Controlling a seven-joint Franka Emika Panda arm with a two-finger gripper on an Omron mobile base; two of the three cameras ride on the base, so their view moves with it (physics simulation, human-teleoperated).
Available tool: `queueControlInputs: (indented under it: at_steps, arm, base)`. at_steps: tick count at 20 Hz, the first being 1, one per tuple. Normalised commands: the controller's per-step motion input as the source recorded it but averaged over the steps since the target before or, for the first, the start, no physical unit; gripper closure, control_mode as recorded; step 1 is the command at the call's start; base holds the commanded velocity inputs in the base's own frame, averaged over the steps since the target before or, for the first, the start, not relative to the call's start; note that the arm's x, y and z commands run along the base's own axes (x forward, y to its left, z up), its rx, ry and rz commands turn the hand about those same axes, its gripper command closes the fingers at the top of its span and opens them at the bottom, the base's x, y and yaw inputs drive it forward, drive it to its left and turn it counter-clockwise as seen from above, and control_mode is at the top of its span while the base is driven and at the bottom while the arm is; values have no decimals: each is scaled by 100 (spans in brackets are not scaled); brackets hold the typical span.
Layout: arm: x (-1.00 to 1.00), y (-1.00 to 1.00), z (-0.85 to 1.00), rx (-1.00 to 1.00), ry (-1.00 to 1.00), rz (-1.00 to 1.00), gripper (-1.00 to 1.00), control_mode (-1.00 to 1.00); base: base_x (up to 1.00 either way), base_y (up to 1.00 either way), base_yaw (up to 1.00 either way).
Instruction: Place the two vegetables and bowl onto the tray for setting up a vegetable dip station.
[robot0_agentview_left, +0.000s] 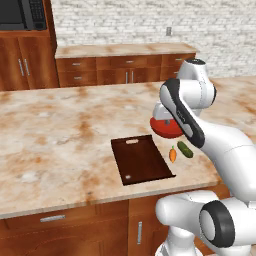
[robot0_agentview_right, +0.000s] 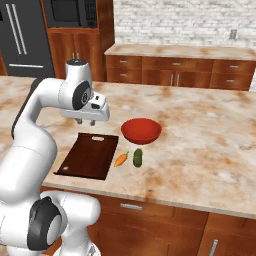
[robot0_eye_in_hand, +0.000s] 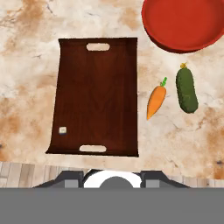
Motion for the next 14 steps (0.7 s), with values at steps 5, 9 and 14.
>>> queueControlInputs:
  at_steps: [5,9,14]
  arm:
    - [0,-9,0,0,1,0,-100,-100]
    - [0,-59,-4,0,3,0,-100,-100]
    - [0,-64,-4,0,0,0,-100,-100]
  base:
    - [0,0,0]
    - [0,0,0]
    - [0,0,0]
